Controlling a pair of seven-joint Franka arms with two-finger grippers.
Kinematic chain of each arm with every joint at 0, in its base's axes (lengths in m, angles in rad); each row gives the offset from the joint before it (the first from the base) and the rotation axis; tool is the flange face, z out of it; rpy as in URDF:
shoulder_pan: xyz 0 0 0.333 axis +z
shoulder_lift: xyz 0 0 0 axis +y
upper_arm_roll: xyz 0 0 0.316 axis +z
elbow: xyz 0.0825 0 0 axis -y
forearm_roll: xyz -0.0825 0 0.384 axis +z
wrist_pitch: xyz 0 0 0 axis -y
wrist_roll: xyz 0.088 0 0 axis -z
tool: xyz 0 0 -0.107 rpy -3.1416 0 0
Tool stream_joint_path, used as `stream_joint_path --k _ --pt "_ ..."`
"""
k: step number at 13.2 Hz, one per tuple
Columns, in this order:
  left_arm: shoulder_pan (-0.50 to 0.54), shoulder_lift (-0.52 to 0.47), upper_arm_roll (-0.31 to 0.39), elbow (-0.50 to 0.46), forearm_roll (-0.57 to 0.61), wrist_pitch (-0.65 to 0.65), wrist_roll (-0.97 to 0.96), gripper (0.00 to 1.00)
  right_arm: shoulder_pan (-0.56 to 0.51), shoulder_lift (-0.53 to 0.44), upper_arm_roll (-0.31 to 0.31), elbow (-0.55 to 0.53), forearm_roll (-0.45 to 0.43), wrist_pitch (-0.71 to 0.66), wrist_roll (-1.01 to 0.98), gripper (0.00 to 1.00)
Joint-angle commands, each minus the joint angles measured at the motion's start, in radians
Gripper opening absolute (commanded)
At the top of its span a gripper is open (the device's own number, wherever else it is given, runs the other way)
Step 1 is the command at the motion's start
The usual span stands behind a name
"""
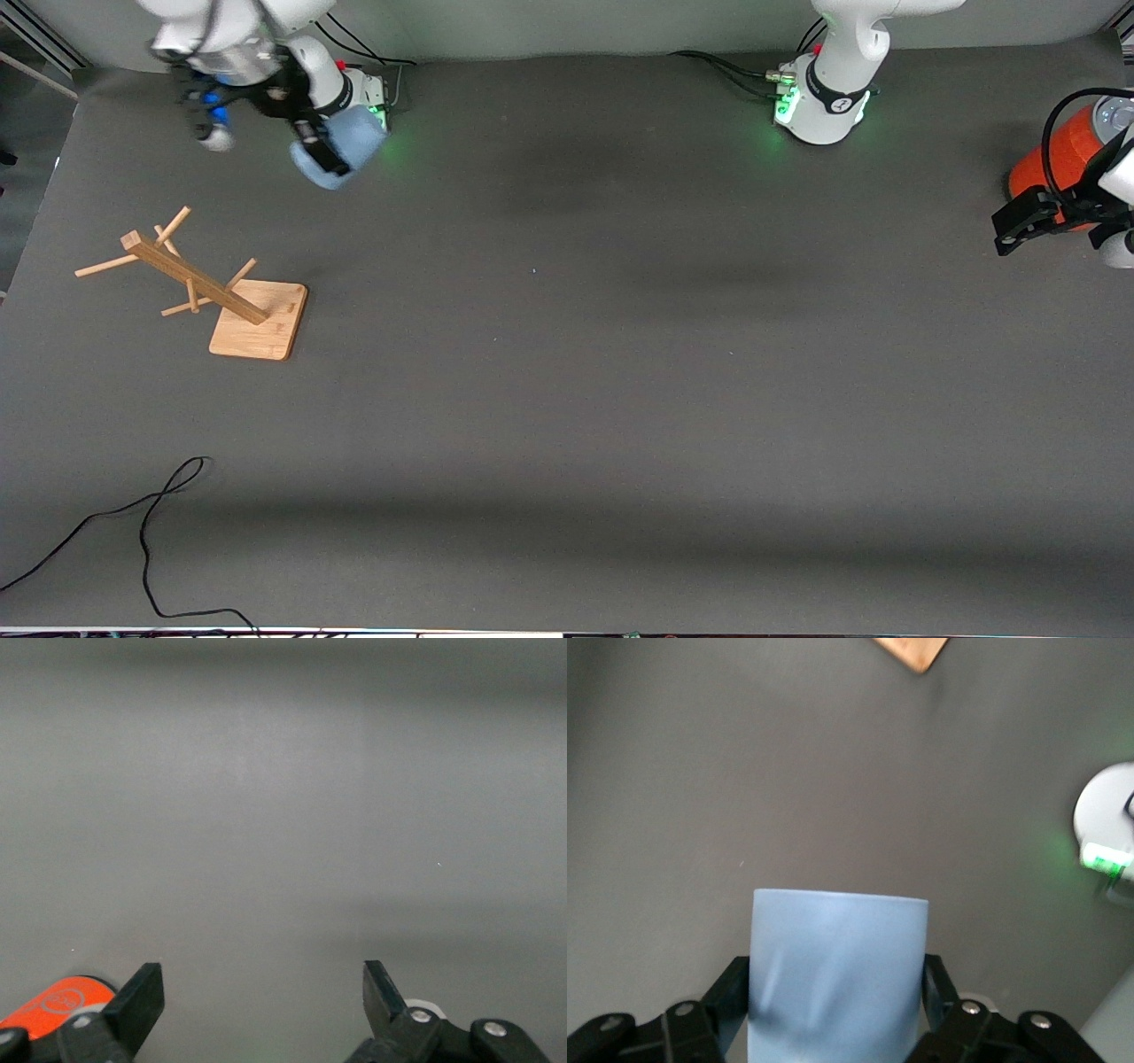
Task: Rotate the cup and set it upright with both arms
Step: 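Carry the blue cup to mid-table and lower it with the right gripper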
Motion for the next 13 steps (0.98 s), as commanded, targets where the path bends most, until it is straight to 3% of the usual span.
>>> stream_joint_path --k 1,8,11,13 --pt "0.003 0.023 0.004 0.024 -0.012 -0.015 0.034 1.0 0.085 0.308 -0.009 0.307 0.028 -0.025 0.16 0.29" --pt "0.007 0.02 0.009 0.018 -0.015 -0.021 0.034 1.0 0.258 0.897 -0.011 0.888 0.013 -0.013 0.602 0.29" --pt "0.007 0.02 0.011 0.013 -0.015 -0.043 0.036 1.0 0.332 1.088 -0.011 1.019 -0.04 0.056 0.768 0.29" --pt "0.007 0.022 0.011 0.01 -0.015 -0.036 0.036 1.0 0.38 1.171 -0.011 1.033 -0.082 0.125 0.86 0.29"
